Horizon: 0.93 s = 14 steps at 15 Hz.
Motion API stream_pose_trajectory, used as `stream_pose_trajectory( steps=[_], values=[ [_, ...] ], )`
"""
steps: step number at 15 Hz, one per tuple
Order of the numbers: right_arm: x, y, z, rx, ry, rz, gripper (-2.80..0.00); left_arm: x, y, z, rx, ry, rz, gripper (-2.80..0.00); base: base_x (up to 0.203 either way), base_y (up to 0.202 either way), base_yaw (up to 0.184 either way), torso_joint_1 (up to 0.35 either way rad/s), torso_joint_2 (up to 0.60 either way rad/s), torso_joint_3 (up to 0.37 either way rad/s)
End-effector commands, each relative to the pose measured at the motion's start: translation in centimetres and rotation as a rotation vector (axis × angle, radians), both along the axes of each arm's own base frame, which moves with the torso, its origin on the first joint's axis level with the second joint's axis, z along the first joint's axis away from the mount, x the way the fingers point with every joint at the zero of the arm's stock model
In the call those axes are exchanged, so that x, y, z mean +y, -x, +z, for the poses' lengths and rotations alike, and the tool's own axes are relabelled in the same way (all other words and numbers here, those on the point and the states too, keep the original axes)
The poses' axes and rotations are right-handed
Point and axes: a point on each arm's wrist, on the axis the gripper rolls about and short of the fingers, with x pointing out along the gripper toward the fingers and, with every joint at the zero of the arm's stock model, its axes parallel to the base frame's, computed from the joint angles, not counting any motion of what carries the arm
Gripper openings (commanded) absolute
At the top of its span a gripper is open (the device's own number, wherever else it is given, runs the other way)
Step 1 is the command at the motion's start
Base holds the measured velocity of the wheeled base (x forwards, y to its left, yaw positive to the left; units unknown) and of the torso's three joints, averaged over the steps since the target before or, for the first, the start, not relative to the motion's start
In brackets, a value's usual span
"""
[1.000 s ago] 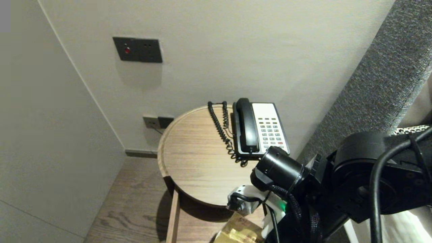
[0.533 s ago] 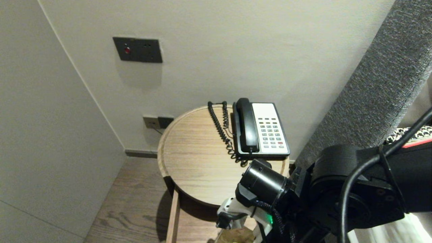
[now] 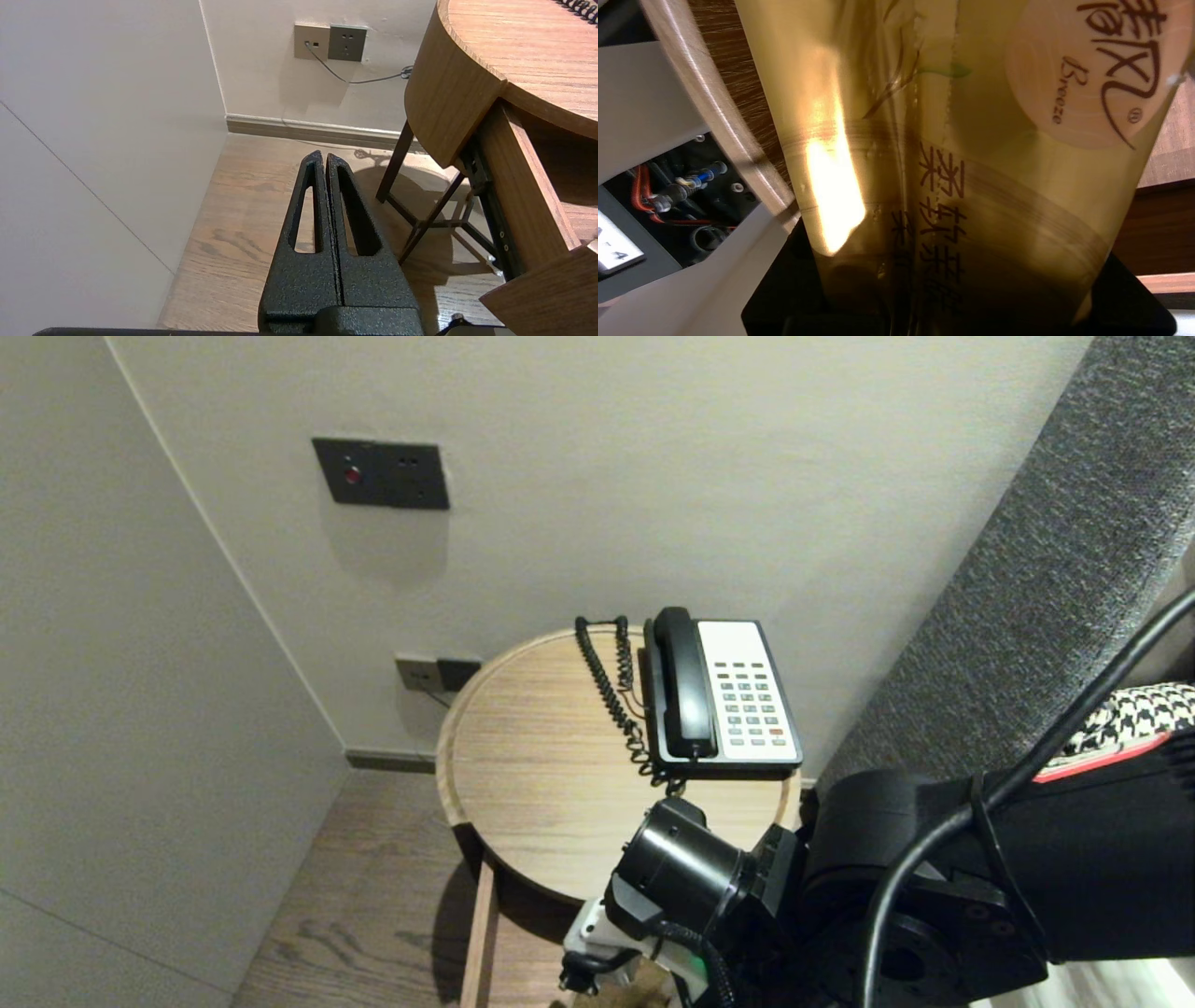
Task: Put the tissue on the table in the drawer one by one
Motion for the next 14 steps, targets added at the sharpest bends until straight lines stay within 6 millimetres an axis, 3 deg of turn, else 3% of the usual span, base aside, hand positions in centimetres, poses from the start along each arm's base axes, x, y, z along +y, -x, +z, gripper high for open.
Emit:
stream_pose_trajectory(
  steps=[1, 14],
  values=[
    [0.4, 0.4, -0.6, -0.027, 0.040, 0.018, -2.80, 0.0, 0.0, 0.0, -0.002, 0.001, 0.001, -2.80, 0.000, 0.000, 0.000, 0.000, 0.00, 0.000],
    [1.8, -0.2, -2.1, -0.128, 0.077, 0.034, -2.80, 0.0, 0.0, 0.0, -0.002, 0.001, 0.001, -2.80, 0.000, 0.000, 0.000, 0.000, 0.00, 0.000]
  ],
)
